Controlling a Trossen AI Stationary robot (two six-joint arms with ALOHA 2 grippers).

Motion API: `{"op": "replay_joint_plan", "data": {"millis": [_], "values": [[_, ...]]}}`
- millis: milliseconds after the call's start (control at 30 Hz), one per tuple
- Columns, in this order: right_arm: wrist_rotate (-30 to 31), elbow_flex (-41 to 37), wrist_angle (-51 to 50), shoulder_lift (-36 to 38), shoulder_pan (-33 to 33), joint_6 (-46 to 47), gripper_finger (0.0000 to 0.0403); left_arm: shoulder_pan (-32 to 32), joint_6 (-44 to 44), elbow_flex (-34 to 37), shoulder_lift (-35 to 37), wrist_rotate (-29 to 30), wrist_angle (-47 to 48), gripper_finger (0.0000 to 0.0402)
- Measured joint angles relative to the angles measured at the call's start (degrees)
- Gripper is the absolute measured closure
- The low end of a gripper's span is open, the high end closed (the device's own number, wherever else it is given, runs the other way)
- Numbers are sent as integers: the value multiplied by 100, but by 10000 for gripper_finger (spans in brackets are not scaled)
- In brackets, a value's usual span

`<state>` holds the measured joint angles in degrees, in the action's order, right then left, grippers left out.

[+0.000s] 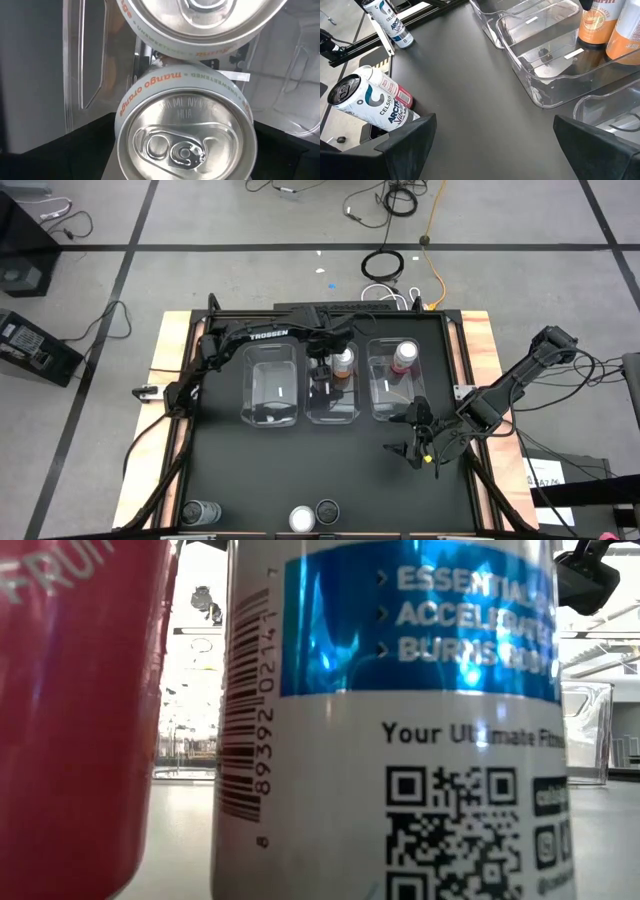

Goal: Sort soda cans
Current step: Put the orange soda can into the middle transparent bin, then put the left white soda can into the left transparent bin

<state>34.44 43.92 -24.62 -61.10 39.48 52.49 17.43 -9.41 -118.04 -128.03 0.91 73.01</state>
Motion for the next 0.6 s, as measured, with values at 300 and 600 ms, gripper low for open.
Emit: {"op": "replay_joint_plan", "data": {"millis": [300,600], "values": [[0,0,28,0,0,0,9,0,-2,-510,11,85,528,17],[-22,0,44,0,0,0,9,-35,254,-1056,13,90,1465,17]]}}
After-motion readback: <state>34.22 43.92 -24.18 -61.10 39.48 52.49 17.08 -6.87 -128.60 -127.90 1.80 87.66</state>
